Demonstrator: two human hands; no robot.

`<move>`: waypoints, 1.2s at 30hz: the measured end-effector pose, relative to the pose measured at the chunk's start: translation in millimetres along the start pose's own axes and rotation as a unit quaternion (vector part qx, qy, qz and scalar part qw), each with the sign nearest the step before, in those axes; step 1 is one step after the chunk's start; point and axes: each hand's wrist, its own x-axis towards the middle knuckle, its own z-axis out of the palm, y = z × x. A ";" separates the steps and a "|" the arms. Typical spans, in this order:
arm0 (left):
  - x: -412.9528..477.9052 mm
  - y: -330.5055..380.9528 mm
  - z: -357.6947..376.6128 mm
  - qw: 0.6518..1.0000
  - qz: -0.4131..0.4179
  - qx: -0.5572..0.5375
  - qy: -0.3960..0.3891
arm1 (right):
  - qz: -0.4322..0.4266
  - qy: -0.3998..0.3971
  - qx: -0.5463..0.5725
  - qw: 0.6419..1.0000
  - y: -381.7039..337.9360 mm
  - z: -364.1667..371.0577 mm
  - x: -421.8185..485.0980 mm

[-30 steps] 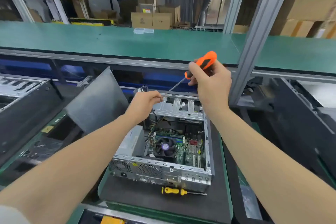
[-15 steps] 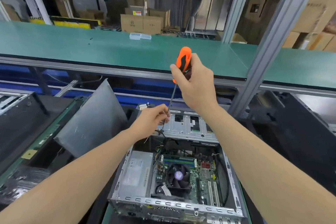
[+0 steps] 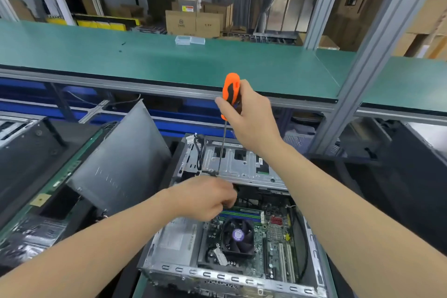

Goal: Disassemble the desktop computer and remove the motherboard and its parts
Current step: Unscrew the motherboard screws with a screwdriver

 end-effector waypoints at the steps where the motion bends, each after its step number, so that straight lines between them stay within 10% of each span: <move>1: 5.1 1.9 8.4 0.997 -0.027 0.012 -0.072 | -0.002 -0.011 -0.003 1.000 0.7 2.3 -0.5; 5: 26.6 -3.7 39.2 0.959 -0.157 0.004 -0.236 | -0.012 -0.037 -0.004 0.999 0.0 10.5 -0.7; 15: 40.1 -59.1 42.6 0.838 -0.326 -0.242 -0.365 | -0.019 -0.027 0.014 0.999 0.6 14.3 5.3; 23: 47.8 -78.1 64.6 0.823 -0.321 -0.056 -0.465 | 0.001 -0.060 -0.010 0.998 7.7 25.9 7.7; 36: 50.4 -71.7 59.6 0.844 -0.297 -0.071 -0.441 | 0.048 -0.097 -0.042 0.993 32.0 52.3 -21.3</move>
